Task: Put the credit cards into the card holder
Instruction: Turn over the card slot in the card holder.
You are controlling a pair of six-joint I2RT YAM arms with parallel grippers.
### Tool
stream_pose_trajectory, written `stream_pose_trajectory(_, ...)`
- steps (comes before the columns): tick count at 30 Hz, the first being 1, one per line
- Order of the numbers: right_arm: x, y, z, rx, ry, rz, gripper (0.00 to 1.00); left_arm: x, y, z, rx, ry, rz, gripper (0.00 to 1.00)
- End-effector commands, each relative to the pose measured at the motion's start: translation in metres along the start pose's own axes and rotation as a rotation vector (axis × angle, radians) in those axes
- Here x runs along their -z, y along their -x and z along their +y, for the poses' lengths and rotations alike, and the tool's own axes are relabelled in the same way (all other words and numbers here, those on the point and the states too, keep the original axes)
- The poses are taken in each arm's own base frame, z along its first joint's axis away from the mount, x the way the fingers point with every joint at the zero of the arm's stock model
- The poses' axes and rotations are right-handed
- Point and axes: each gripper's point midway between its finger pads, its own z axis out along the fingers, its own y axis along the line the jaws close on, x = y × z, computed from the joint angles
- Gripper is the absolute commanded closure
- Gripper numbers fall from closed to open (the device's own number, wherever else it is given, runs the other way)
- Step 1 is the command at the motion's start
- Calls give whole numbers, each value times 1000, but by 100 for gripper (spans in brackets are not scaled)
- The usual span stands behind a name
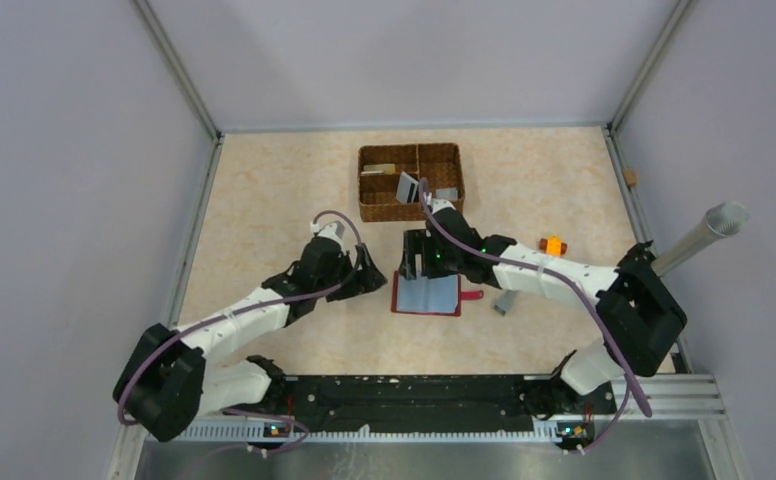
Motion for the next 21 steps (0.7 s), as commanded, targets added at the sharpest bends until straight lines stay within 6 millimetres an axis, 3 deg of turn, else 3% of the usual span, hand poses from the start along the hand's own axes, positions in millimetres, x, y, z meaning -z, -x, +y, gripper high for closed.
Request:
stream_pose_trajectory(1,35,59,2,129,-92,-169,20,23,21,11,-15,38,-40,2)
stream_pose_trajectory(4,45,87,-11,167,-142,-219,13,43,43,6,-29,45,-68,1)
stream_pose_trajectory(10,48,140,-39,155,-154,-259,13,84,93,-12,-69,-4,-115,1)
stream_pose_trajectory(15,25,166,-51,167,-179,-239,13,111,134,-8,-126,22,-153,1)
stream_pose_trajectory(21,-12,183,-57,156,-183,-215,22,127,167,18,-137,102,-241,1)
